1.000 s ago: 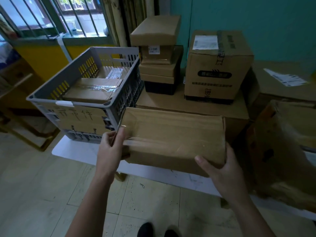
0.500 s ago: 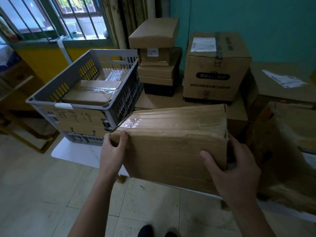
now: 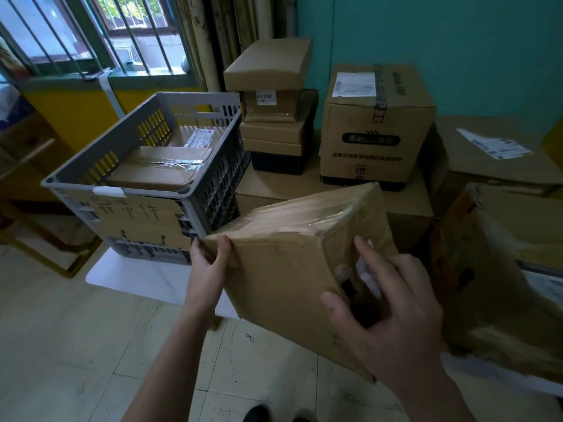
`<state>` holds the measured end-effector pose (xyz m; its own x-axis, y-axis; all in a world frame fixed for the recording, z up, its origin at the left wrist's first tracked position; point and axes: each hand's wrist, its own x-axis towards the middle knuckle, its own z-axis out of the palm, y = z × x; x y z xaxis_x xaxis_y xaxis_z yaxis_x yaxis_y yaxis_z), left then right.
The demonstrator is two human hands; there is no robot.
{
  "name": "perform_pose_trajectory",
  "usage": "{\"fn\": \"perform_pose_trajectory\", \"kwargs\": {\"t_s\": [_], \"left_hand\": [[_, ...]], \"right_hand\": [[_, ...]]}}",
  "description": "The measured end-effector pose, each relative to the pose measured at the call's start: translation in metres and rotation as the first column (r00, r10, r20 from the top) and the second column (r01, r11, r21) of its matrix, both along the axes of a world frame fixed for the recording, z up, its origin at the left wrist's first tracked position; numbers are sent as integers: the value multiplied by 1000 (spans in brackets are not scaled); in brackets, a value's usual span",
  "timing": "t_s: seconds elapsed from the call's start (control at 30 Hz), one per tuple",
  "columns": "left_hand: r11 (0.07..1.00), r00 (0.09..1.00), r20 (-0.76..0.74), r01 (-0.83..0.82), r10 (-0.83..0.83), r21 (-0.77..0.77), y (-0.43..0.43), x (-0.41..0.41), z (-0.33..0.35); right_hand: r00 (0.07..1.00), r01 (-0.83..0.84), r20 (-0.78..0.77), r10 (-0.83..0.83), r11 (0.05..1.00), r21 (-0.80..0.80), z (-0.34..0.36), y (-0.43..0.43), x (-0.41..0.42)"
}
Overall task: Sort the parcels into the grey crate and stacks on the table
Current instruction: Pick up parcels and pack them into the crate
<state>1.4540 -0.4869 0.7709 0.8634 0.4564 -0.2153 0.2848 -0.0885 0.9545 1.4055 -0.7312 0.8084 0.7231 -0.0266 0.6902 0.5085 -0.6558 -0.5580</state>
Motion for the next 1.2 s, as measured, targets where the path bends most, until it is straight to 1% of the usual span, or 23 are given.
{"fn": "perform_pose_trajectory", "kwargs": {"t_s": [0.07, 0.17, 0.27, 0.37, 0.47, 0.53, 0.67, 0.77, 0.9, 1.07, 1.2], "left_hand": [[999, 1000, 5, 19, -19, -39, -1, -2, -1], [994, 997, 41, 73, -70, -86, -2, -4, 0], [990, 990, 59, 129, -126, -62, -3, -4, 1], [984, 985, 30, 173, -172, -42, -3, -4, -1], [981, 983, 24, 183, -182, -70, -3, -5, -4], [979, 983, 27, 184, -183, -86, -4, -6, -6], [982, 987, 47, 156, -152, -108, -5, -9, -8], [985, 988, 60, 146, -141, -94, -3, -9, -10], [990, 990, 52, 130, -128, -46, 0, -7, -14], [995, 996, 33, 84, -86, 48, 0, -5, -18], [995, 998, 44, 38, -42, 95, -3, -2, -21]], "right_hand": [[999, -14, 34, 15, 1000, -21, 0, 1, -1], [999, -26, 33, 27, 999, -22, -3, 2, -1], [999, -27, 20, 27, 999, -26, -6, 2, -2], [1000, -21, 11, 22, 999, -35, -7, 1, -2], [1000, -25, 1, 25, 999, -33, -8, 0, -3], [999, -27, -20, 27, 1000, -2, -8, 0, -4], [997, -14, -71, 17, 999, 43, -9, -1, -7], [992, 12, -125, 0, 996, 92, -7, 1, -8], [971, 52, -238, -15, 987, 152, -8, 2, -8], [922, 133, -383, -62, 978, 162, -19, 1, -5], [885, 202, -448, -124, 971, 130, -26, 0, -1]]}}
